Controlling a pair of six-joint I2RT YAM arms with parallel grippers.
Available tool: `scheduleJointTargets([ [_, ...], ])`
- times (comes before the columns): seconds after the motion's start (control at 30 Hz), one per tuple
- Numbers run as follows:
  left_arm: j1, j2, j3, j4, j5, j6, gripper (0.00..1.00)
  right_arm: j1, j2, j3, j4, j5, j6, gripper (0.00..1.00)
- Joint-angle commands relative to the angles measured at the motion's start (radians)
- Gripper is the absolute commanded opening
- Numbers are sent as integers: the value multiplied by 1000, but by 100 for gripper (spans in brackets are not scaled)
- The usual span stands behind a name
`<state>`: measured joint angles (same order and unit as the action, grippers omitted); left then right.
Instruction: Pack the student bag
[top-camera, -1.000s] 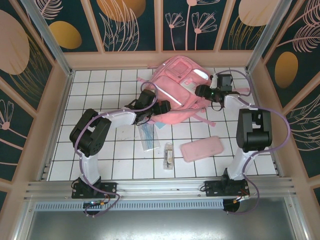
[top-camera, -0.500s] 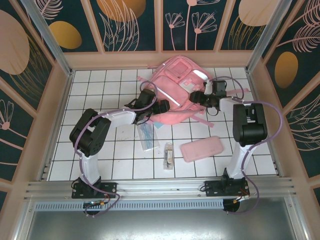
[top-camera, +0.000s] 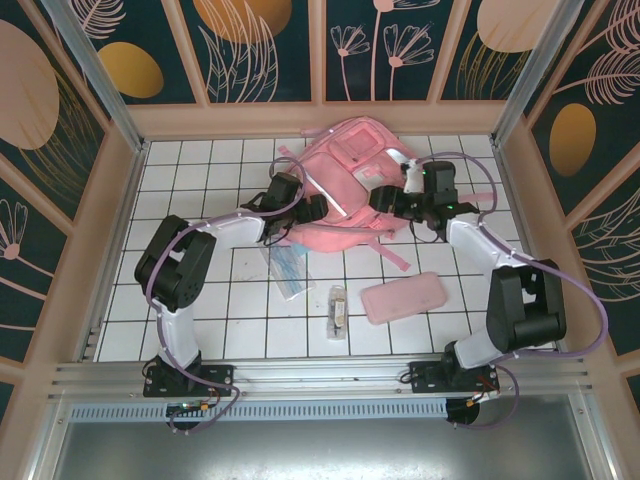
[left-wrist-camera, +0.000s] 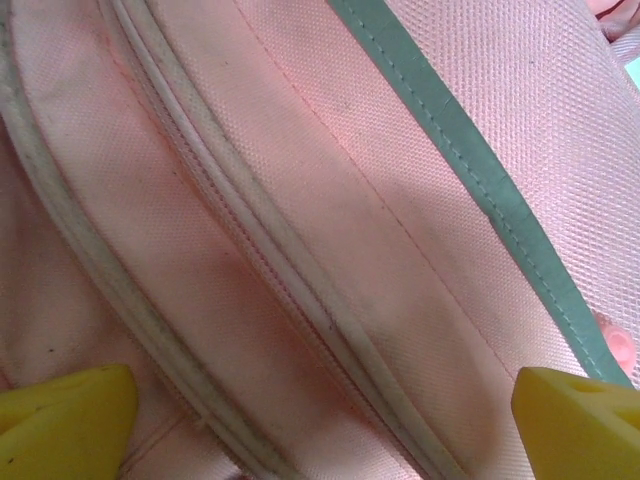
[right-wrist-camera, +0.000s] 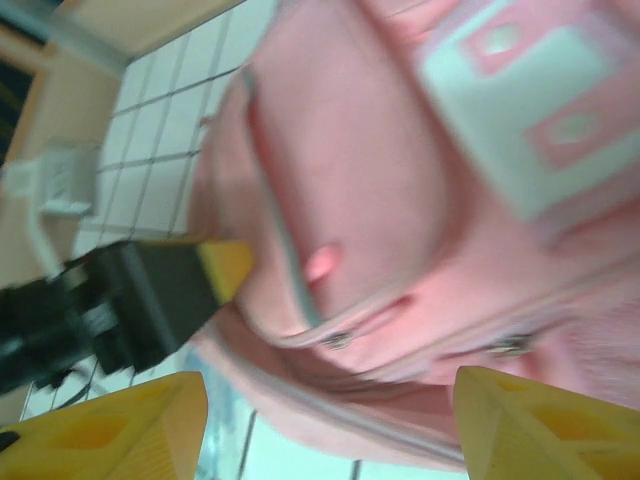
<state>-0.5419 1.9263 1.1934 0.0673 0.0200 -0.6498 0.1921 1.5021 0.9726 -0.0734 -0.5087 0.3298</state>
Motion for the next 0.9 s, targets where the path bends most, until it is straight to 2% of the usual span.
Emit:
scheduleJointTargets([
  [0.0, 23, -59, 22, -113, -110, 79, 96, -47, 45, -9, -27, 120, 41, 66],
  [0.07, 23, -74, 31, -131, -121, 92, 96, -69, 83, 29, -32, 185, 36, 66],
  [0.13, 23, -83, 45, -149, -117, 94, 96, -97, 128, 61, -17, 196, 58, 66],
  [0.3, 21, -108, 95, -191, -40, 95, 93, -122, 281, 144, 28, 165, 128, 59],
  [0.53, -47, -145, 146, -244, -13, 225, 86, -121, 420, 173, 128, 143, 227, 50],
  [0.6, -58, -142, 144, -237, 8, 240, 86, -119, 448, 165, 162, 128, 255, 43],
  [0.8, -95, -111, 150, -215, 42, 269, 84, -108, 470, 124, 264, 70, 321, 1],
  [0.87, -112, -97, 166, -215, 57, 299, 84, -105, 424, 95, 303, 67, 349, 0],
])
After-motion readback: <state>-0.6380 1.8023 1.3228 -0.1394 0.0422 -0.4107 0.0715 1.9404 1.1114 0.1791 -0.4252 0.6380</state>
